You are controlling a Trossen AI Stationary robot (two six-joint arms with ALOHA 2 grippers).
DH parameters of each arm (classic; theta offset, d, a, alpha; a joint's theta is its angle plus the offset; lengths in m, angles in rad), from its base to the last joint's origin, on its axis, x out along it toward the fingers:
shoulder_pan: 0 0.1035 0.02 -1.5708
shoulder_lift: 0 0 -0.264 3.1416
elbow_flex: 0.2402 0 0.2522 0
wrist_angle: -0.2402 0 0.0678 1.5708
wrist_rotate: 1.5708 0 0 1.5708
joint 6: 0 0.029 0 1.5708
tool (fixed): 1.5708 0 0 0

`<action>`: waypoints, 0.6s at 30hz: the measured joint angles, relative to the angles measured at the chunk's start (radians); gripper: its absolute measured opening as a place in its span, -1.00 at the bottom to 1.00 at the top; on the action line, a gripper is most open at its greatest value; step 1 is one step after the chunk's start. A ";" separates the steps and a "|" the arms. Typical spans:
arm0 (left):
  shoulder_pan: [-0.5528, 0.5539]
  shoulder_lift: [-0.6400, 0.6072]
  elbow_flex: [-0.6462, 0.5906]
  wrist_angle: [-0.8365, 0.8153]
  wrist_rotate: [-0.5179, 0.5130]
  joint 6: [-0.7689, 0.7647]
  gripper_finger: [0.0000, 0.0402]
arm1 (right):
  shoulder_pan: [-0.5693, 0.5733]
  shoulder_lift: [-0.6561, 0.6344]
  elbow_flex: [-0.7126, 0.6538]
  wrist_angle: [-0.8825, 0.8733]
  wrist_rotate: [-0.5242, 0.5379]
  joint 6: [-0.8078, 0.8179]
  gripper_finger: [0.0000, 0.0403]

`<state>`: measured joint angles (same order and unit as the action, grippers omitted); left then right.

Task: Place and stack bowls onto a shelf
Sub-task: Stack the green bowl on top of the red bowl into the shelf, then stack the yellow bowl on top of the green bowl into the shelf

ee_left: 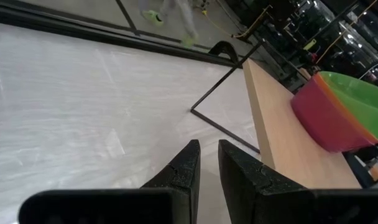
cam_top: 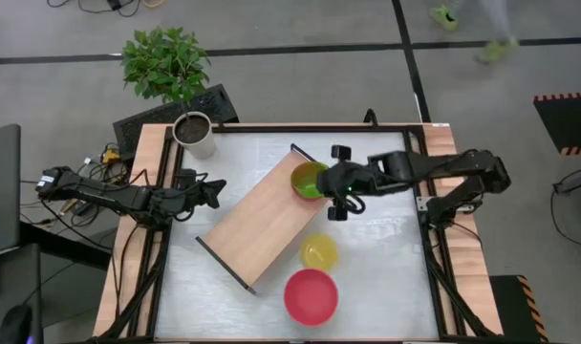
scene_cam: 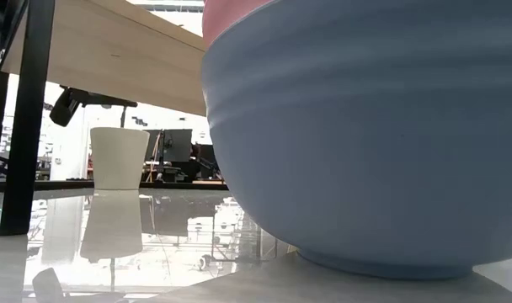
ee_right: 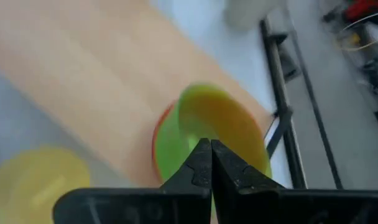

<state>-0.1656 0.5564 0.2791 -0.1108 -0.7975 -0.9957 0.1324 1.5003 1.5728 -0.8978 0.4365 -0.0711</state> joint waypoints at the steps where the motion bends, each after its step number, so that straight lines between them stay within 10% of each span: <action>1: 0.000 0.000 0.000 0.000 0.000 0.000 -0.78 | 0.011 -0.009 -0.023 0.008 0.029 0.011 -0.91; 18: 0.000 0.000 0.000 -0.012 0.016 -0.023 -0.78 | 0.046 -0.071 -0.143 0.127 0.079 0.082 -0.91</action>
<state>-0.1658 0.5564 0.2790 -0.1227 -0.7815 -1.0188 0.1789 1.4295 1.4297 -0.7703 0.5155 0.0107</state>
